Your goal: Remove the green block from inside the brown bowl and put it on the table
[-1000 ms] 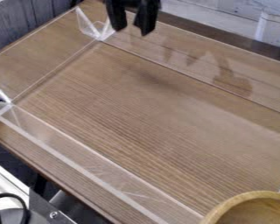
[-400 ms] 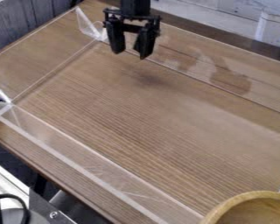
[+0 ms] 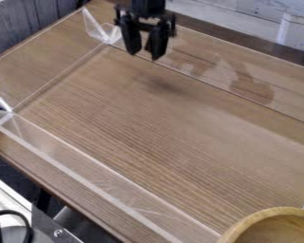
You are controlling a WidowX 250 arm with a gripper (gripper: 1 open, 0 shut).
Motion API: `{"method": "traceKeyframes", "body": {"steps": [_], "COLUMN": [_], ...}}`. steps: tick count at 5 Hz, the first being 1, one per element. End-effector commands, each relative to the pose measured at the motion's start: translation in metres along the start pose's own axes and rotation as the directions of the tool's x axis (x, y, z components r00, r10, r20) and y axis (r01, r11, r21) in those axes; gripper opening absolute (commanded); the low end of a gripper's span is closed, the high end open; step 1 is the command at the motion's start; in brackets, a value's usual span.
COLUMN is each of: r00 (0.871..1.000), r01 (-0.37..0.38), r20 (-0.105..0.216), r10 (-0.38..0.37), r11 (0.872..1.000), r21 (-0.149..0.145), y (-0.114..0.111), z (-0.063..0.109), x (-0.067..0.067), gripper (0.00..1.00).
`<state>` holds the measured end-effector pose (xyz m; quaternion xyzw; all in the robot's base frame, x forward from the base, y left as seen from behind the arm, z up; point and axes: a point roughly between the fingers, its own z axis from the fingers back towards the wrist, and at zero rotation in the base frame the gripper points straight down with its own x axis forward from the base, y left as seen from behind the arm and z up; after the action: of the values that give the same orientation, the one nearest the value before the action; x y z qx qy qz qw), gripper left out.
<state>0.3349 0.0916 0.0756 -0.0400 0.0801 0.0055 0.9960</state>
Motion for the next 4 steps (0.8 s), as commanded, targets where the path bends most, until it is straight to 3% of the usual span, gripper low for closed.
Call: {"method": "traceKeyframes", "body": {"steps": [1,2,4], "r00": [0.997,0.999,1.0], "r01": [0.051,0.032,0.005], "r20": [0.053,0.016,-0.016], "r10": [-0.053,-0.033,-0.004], "r11": [0.998,0.998,0.997], "r21": [0.046,0.059,0.081], "y": [0.005,0.014,0.022], "z": [-0.011,-0.018,-0.012], "x": [0.006,0.001,-0.004], "gripper": [0.0,0.0,0.0]}}
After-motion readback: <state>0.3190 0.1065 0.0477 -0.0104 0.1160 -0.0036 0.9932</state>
